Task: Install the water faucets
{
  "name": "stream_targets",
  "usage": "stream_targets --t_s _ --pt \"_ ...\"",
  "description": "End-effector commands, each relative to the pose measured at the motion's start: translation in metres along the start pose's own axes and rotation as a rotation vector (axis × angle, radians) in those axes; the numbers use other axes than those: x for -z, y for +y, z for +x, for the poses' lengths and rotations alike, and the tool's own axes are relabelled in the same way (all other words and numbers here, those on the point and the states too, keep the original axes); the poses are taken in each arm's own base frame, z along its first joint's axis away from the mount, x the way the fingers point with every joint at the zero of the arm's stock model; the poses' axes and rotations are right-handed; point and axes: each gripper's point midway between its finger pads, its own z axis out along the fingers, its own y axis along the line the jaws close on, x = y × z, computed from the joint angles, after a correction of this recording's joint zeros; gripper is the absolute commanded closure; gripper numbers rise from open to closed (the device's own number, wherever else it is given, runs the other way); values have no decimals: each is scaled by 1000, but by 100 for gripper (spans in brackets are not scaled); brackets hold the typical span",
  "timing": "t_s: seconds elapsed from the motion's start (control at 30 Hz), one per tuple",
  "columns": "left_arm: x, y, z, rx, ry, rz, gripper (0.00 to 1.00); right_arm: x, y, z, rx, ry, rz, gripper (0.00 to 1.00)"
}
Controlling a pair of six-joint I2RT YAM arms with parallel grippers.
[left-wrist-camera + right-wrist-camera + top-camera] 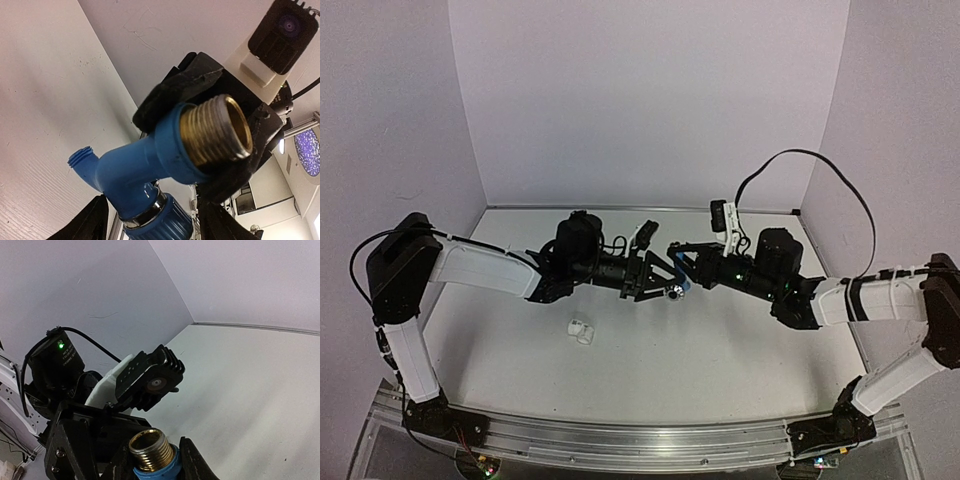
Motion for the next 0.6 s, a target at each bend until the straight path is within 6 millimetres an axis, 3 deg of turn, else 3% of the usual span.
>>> stream_targets --t_s 0.0,0.1,0.2,0.33,0.47,0.57 --pt "-5 -9 -13 -48 -20 -8 33 -3 16 -28 82 -38 59 100" --pt "-3 0 -14 -53 -35 -67 24 -5 9 -28 86 -13 133 100" --pt "2 7 -16 -67 -51 -131 25 -7 0 -28 84 18 219 100" --pt "6 14 -18 -71 -68 -189 34 -11 -8 -25 91 62 312 100" --pt "7 20 -16 -64 -64 -211 27 -13 -16 -24 99 74 387 100" --pt "6 21 -15 -60 -59 -213 29 -15 -15 -23 95 82 400 100"
